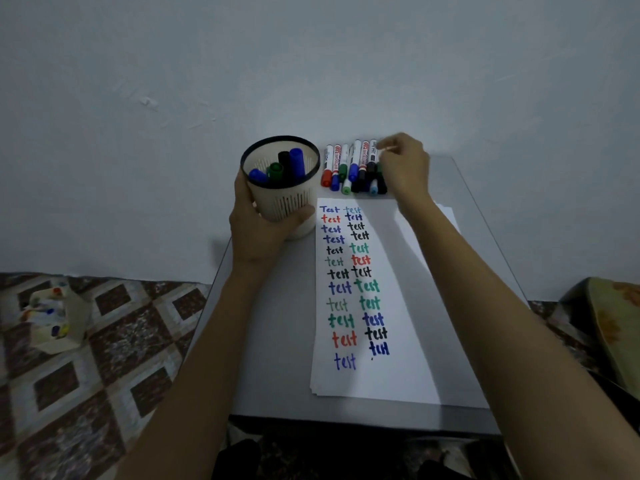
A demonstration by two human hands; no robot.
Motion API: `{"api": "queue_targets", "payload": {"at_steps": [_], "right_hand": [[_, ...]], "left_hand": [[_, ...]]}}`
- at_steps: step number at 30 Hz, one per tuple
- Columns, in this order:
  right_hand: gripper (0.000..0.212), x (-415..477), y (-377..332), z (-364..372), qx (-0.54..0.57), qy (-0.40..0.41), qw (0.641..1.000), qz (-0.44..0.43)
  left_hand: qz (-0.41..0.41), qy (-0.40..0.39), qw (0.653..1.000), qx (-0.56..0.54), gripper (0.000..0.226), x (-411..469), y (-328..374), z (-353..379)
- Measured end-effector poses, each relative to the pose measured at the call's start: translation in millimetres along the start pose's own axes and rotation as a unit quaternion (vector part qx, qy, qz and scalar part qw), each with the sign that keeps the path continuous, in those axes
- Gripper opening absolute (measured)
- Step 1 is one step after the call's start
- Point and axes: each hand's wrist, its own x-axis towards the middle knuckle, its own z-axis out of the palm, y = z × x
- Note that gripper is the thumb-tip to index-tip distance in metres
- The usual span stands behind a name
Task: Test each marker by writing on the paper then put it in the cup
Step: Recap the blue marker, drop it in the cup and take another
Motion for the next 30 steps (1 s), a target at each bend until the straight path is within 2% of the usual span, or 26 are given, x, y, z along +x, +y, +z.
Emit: {"api": "queue_targets", "payload": {"at_steps": [3,5,7,10,13,16,18,20,23,25,27,28,30], "right_hand": [[0.038,8.7,34.3,-8.7,-0.224,0.008,0.975,0.012],[0.04,11.5,52.4,-14.0,-0.309,-0.016,0.951,0.028],[0.038,13.5,63.7,-17.8,-0.328,-0.028,0.943,0.039],[0.03,16.3,74.0,-19.4,-0.313,-0.005,0.95,0.007],[0.025,15.9,80.8,-22.5,-0.255,0.04,0.966,-0.005],[0.023,12.3,81.7,-29.8,-0.198,0.113,0.974,-0.012],[0.023,6.4,77.2,-37.5,-0.135,0.183,0.974,-0.008],[0.02,-3.1,69.9,-46.1,-0.006,0.244,0.97,0.004],[0.015,-32.7,55.0,-59.2,0.256,0.247,0.933,0.053],[0.011,-63.6,44.0,-68.1,0.377,0.207,0.898,0.094],[0.012,-99.3,32.0,-72.4,0.446,0.153,0.873,0.127],[0.014,-117.8,27.2,-72.1,0.459,0.126,0.868,0.14],[0.016,-154.7,17.4,-68.5,0.432,0.079,0.886,0.149]], "left_hand": [[-0.01,-0.026,1.0,-0.009,0.099,0.8,-1.5,1.0],[-0.01,-0.032,0.999,-0.011,0.098,1.2,-1.8,1.8],[-0.011,-0.036,0.999,-0.01,0.099,1.1,-1.6,2.1],[-0.021,-0.054,0.998,-0.008,0.104,-0.8,-1.1,-0.1],[-0.033,-0.059,0.998,0.012,0.107,-4.8,-0.1,-6.9],[-0.067,-0.02,0.997,0.038,0.108,-17.3,11.0,-16.8],[-0.078,0.014,0.996,0.032,0.1,-33.0,22.2,-22.3],[-0.062,0.06,0.996,0.013,0.08,-51.3,32.3,-27.2],[-0.039,0.082,0.995,-0.038,0.048,-78.1,43.3,-32.5],[-0.05,0.037,0.996,-0.064,0.031,-93.9,51.2,-31.1],[-0.076,-0.04,0.993,-0.075,0.015,-102.2,59.1,-25.2],[-0.092,-0.089,0.989,-0.08,0.017,-104.2,63.8,-20.1],[-0.135,-0.189,0.968,-0.093,0.035,-106.1,70.6,-6.4]]}}
